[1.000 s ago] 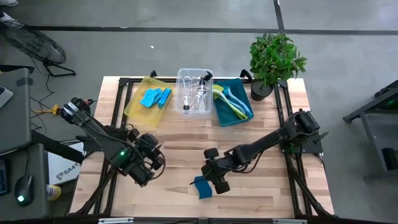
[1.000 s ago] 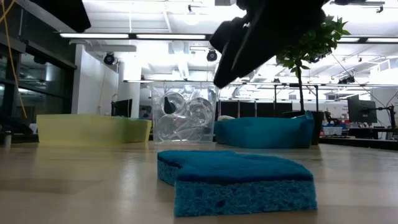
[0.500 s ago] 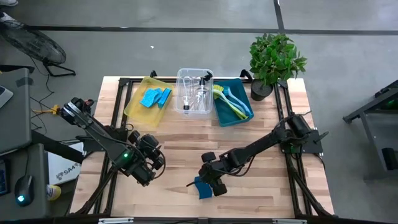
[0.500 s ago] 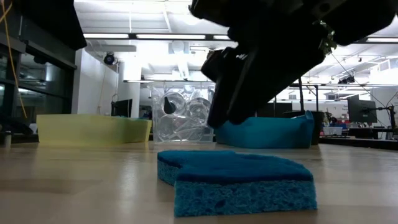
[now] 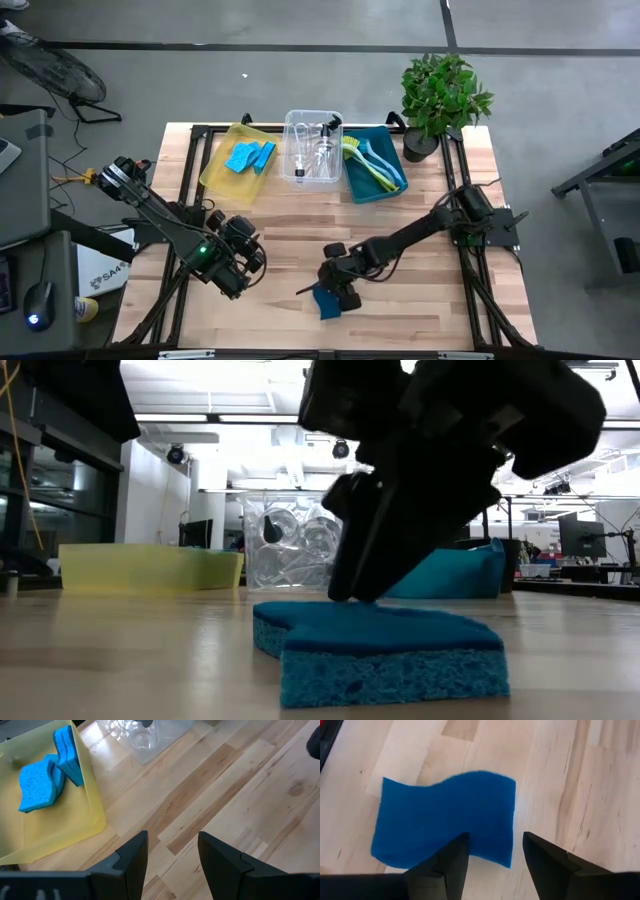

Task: Pick & Place Kitchen Sink Supplies
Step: Put the blue sponge into the yellow bin

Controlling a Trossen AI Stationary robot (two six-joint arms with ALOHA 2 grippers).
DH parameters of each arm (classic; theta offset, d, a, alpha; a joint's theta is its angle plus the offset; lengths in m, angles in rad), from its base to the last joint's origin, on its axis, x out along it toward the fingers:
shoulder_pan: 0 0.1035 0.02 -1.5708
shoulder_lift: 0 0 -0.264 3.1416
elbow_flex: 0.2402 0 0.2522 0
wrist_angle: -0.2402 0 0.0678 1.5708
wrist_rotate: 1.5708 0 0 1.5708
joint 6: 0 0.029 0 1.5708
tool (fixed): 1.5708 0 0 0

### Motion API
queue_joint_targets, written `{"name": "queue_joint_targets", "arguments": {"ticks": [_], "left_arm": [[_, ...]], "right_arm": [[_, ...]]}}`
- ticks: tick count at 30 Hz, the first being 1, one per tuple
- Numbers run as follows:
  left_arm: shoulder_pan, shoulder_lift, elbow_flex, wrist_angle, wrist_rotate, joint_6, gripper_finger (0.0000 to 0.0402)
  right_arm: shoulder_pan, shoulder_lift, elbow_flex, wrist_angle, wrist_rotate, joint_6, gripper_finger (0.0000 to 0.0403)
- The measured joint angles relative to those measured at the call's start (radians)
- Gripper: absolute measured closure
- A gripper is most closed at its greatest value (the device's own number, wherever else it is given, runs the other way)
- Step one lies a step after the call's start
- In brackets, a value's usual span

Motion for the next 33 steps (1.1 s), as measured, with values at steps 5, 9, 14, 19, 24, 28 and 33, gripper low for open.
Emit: {"name": "queue_joint_targets", "arguments": {"ticks": [5, 9, 14, 19, 24, 28, 33], "left_arm": [[0.000, 0.000, 0.000, 0.001, 0.000, 0.000, 0.0235], [0.000, 0.000, 0.000, 0.002, 0.000, 0.000, 0.0235], [0.000, 0.000, 0.000, 0.006, 0.000, 0.000, 0.0235], [0.000, 0.000, 0.000, 0.008, 0.000, 0.000, 0.0235], [0.000, 0.000, 0.000, 0.009, 0.001, 0.000, 0.0235], [0.000, 0.000, 0.000, 0.009, 0.001, 0.000, 0.0235], [0.000, 0.000, 0.000, 0.009, 0.002, 0.000, 0.0235]], "right_arm": [[-0.005, 0.000, -0.030, 0.041, -0.025, 0.018, 0.0241], [-0.006, 0.000, -0.034, 0.052, -0.043, 0.022, 0.0262], [-0.008, 0.000, -0.034, 0.052, -0.048, 0.014, 0.0282], [-0.008, 0.000, -0.034, 0.052, -0.047, 0.011, 0.0298], [-0.009, 0.007, -0.034, 0.052, -0.061, 0.011, 0.0302], [-0.023, 0.023, -0.034, 0.060, -0.114, 0.029, 0.0278], [-0.039, 0.023, -0.034, 0.058, -0.135, 0.033, 0.0226]]}}
